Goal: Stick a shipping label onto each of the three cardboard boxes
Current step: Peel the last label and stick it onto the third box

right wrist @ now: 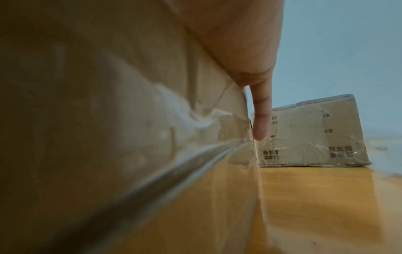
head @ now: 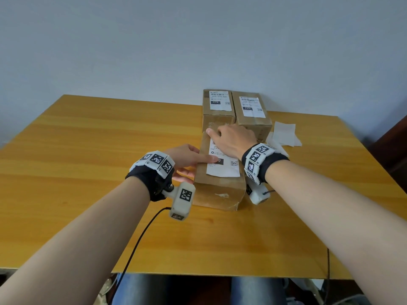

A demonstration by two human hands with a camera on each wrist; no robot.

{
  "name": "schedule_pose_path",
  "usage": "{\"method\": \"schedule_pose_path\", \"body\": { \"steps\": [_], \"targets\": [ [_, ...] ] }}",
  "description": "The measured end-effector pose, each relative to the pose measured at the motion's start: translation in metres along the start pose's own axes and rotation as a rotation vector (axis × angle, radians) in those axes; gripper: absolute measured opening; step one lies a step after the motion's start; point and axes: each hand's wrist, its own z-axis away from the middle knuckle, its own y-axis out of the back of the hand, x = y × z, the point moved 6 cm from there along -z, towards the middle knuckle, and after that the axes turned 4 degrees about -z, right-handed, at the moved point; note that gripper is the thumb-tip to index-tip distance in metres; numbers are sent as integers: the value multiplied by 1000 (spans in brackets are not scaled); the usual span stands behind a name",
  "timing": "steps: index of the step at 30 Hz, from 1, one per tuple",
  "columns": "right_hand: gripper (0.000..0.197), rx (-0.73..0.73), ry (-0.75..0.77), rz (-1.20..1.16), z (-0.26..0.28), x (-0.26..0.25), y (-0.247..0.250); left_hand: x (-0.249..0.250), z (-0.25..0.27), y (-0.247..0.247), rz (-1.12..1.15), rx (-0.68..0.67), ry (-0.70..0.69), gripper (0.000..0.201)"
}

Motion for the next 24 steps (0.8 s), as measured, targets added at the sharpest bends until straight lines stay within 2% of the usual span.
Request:
{"method": "schedule_pose_path", "body": {
  "steps": [6,11,24],
  "targets": [
    [67,19,-1,-46,-11,6,-1,1,-6,-1,-17,-44,21,71],
    [68,33,22,-78,-24,9,-2,3,-12,0,-12,-78,31,81],
    [67,67,96,-206,-45,17,2,5,-18,-2,21,-130,40,77]
  ]
}}
